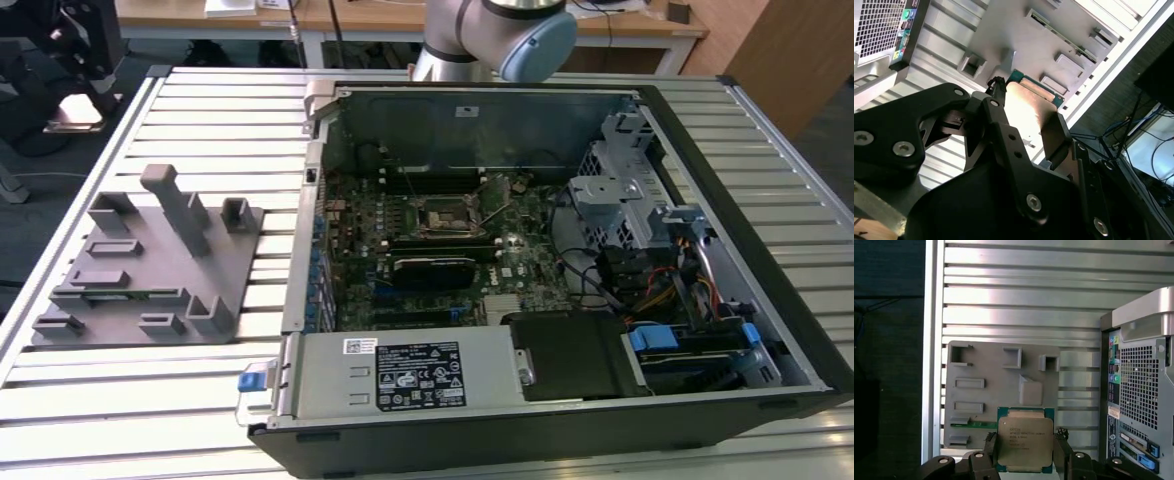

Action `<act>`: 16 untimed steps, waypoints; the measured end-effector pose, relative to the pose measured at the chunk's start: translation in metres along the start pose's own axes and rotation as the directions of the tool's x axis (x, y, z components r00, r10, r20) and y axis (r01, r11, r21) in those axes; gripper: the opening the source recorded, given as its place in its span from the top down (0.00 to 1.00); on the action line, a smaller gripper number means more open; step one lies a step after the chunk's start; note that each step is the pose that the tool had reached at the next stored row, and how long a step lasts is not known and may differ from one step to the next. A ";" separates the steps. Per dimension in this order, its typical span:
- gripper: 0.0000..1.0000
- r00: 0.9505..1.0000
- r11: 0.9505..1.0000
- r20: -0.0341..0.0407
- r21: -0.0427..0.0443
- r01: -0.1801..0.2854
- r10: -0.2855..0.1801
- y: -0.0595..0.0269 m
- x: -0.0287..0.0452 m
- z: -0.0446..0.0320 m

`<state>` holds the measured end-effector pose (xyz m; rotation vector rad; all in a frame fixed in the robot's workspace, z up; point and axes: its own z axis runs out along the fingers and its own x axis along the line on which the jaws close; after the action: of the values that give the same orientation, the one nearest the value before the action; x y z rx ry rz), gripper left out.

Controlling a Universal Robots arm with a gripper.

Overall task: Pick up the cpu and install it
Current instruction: 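Pick up the cpu and move it towards the insertion slot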

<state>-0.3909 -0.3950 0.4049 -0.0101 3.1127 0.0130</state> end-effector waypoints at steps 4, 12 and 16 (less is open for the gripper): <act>0.47 1.000 1.000 0.000 0.000 0.000 0.000 0.0000 -0.0043 0.0001; 0.47 1.000 1.000 0.000 0.000 0.000 0.000 -0.0001 -0.0184 0.0006; 0.47 1.000 1.000 0.000 0.000 0.000 0.000 -0.0002 -0.0281 0.0009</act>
<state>-0.3628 -0.3950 0.4048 -0.0100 3.1127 0.0130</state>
